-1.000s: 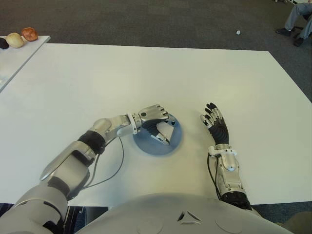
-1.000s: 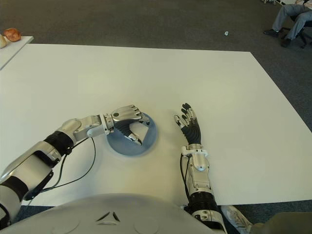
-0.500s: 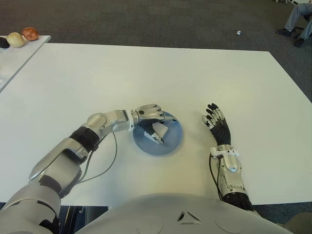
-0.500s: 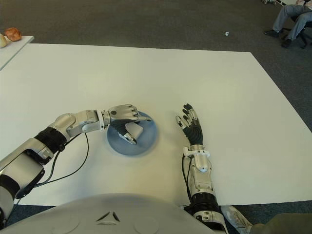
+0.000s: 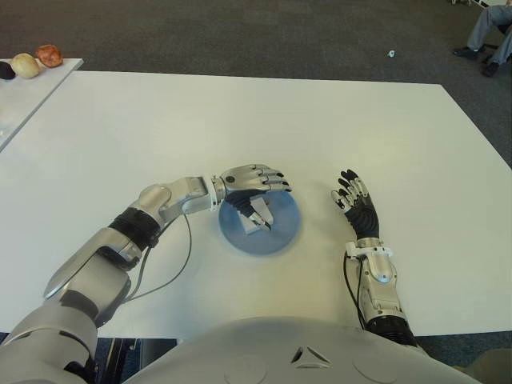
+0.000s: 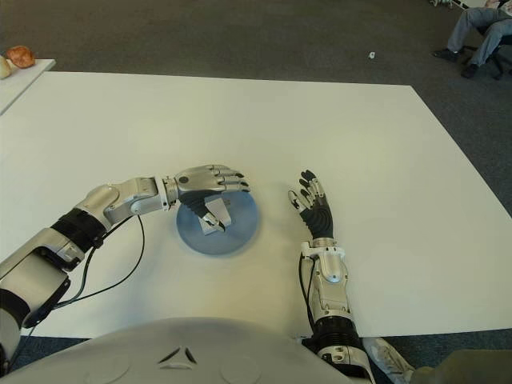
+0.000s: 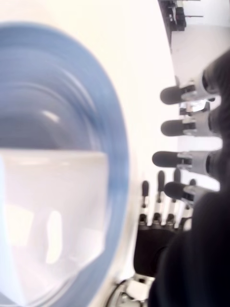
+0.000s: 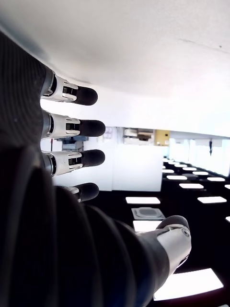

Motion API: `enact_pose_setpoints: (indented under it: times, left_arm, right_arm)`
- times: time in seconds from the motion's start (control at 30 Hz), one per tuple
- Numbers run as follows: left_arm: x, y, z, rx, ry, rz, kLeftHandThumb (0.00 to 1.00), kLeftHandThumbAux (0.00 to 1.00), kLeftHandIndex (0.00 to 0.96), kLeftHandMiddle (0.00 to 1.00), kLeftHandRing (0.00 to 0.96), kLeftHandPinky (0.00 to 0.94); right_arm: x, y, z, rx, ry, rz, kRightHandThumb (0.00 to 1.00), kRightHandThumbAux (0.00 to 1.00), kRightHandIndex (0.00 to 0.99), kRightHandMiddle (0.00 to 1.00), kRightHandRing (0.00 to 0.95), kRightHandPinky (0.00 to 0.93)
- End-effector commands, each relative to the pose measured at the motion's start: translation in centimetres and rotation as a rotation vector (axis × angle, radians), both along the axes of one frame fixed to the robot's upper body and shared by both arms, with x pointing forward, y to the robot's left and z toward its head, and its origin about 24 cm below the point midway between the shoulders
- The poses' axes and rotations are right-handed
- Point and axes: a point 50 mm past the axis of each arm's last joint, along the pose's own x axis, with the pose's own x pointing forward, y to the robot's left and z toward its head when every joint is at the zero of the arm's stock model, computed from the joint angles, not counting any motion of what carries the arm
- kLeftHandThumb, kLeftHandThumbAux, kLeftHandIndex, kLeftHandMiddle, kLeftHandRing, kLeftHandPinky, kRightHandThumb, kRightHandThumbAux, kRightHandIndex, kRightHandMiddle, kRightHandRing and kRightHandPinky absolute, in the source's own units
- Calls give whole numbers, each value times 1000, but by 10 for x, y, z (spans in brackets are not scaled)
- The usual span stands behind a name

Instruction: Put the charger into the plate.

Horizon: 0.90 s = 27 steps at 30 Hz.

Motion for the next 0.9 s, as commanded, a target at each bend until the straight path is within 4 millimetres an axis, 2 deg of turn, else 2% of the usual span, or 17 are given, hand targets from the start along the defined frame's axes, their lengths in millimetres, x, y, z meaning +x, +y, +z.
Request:
enact_pose_setpoints:
  times: [0.03, 0.13, 0.2, 0.43, 0.57, 0.7, 0.9]
  left_arm:
    - [18, 35, 7, -140, 31, 205, 302, 332, 199, 323, 389, 463]
    - [17, 40, 8, -216, 44, 273, 339, 375, 241, 364, 415, 442]
    - [14, 44, 9, -256, 49, 313, 343, 390, 244, 360, 385, 359]
    - [4, 56, 17, -320, 67, 381, 224, 345, 184, 228, 194, 149]
    - [3, 60, 21, -418, 155, 448, 190, 339, 121, 123, 88, 44]
    - [3, 71, 16, -542, 239, 525, 188, 348, 79, 62, 33, 10]
    - [4, 79, 0, -721, 319, 636, 221, 388, 68, 46, 21, 22]
  right_arm:
    - [-7, -1, -11, 17, 57, -21, 0, 649, 48, 110, 87, 77]
    - [-8, -1, -11, 18, 58, -23, 0, 650, 48, 108, 85, 75]
    - [-8, -1, -11, 17, 61, -26, 0, 650, 47, 106, 84, 76]
    - [-9, 0, -11, 7, 67, -31, 0, 636, 45, 103, 83, 81]
    - [-9, 1, -12, 9, 70, -29, 0, 630, 46, 104, 83, 77]
    - [-9, 1, -13, 13, 69, -24, 0, 631, 46, 105, 83, 76]
    - [-8, 1, -14, 15, 69, -24, 0, 634, 47, 107, 84, 79]
